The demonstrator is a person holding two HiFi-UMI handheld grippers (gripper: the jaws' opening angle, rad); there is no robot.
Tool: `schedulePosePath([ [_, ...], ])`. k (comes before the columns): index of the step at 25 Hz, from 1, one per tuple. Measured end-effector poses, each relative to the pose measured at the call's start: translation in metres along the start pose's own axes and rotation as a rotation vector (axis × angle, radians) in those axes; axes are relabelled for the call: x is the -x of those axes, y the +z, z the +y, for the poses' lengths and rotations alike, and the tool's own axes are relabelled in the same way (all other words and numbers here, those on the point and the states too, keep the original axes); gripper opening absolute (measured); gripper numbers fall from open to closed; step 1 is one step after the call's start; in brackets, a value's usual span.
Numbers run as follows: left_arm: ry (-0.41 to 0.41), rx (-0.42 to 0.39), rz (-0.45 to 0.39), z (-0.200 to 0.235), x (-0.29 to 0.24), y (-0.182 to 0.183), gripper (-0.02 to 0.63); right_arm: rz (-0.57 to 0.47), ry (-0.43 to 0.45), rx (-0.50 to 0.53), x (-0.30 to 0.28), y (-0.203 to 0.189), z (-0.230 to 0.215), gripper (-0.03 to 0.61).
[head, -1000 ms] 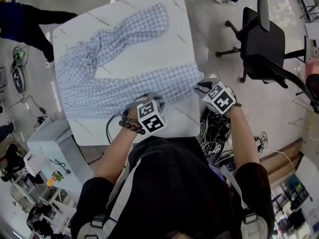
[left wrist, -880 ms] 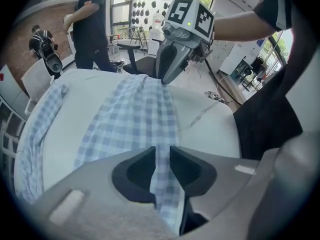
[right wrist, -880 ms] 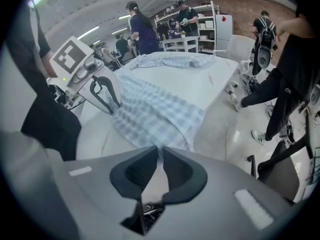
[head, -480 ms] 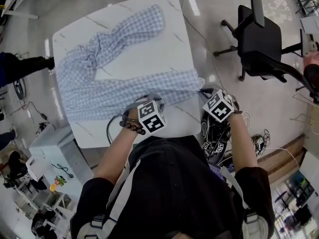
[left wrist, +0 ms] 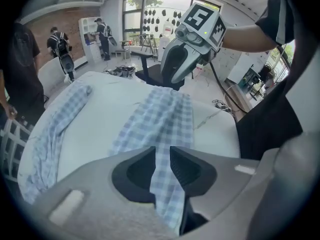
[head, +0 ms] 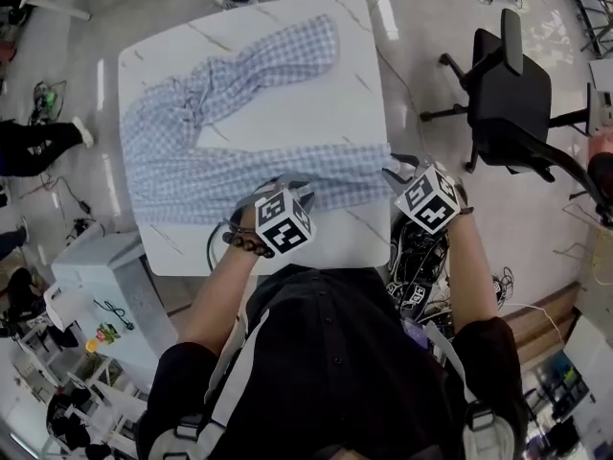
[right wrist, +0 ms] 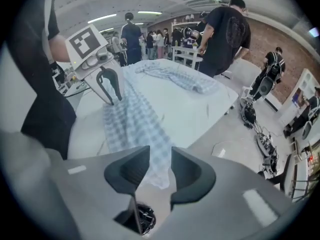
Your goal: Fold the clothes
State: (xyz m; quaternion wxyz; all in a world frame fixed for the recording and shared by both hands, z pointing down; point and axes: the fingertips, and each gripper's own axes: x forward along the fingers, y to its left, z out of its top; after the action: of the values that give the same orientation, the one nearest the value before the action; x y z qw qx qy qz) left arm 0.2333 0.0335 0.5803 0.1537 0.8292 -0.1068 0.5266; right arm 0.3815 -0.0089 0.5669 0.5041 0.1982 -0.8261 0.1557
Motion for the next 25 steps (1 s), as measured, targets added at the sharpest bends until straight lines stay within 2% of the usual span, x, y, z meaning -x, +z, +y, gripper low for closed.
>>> schedulePosePath([
  [6,0.09,0.121,0.01,0.029,0.019,-0.017,0.098,-0.049,-0.013,0.135,-0.025,0.052,-0.032,0.132],
  [10,0.156,0.213,0.029,0.051,0.038,-0.05,0.098,-0.066,-0.108,0.207,-0.054,0.09,-0.067,0.129],
  [14,0.209,0.28,0.043,0.069,0.055,-0.082,0.097,-0.108,-0.181,0.211,-0.069,0.137,-0.097,0.133],
  [16,0.221,0.308,0.04,0.074,0.06,-0.093,0.097,-0.111,-0.2,0.204,-0.076,0.157,-0.109,0.168],
  [17,0.222,0.322,0.036,0.076,0.061,-0.098,0.097,-0.101,-0.203,0.202,-0.082,0.164,-0.114,0.215],
  [18,0.221,0.334,0.034,0.077,0.062,-0.104,0.097,-0.088,-0.199,0.199,-0.088,0.171,-0.118,0.236],
  [21,0.212,0.355,0.029,0.081,0.063,-0.123,0.098,-0.045,-0.174,0.197,-0.106,0.185,-0.124,0.276],
  [25,0.204,0.366,0.018,0.092,0.067,-0.148,0.097,0.02,-0.184,0.265,-0.128,0.194,-0.129,0.274],
])
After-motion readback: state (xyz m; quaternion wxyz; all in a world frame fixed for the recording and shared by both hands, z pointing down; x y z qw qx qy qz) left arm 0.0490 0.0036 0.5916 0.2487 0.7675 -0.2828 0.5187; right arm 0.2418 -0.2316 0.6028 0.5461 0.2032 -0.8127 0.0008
